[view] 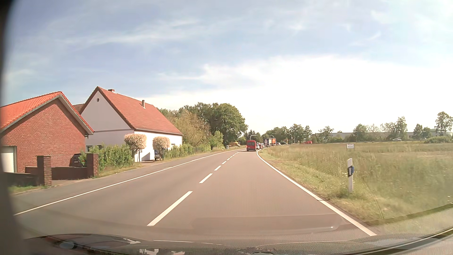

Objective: Follow the waypoints while adhering to traffic rules and regulations

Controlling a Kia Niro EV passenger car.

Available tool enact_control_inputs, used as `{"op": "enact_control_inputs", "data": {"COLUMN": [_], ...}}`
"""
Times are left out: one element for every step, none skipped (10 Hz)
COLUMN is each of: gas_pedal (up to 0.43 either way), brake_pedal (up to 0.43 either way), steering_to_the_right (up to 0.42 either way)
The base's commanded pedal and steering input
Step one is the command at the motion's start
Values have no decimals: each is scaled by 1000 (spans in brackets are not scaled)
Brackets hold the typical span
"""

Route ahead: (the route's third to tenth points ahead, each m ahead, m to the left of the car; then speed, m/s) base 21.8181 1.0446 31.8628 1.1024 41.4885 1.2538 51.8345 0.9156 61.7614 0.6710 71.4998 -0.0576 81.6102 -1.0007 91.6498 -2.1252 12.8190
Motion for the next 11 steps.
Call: {"op": "enact_control_inputs", "data": {"gas_pedal": [0,0,0,0,0,0,0,0,0,0,0], "brake_pedal": [55,61,61,61,61,67,67,67,67,67,73], "steering_to_the_right": [-1,-2,-2,-2,-2,-1,-2,-1,-2,-2,-2]}}
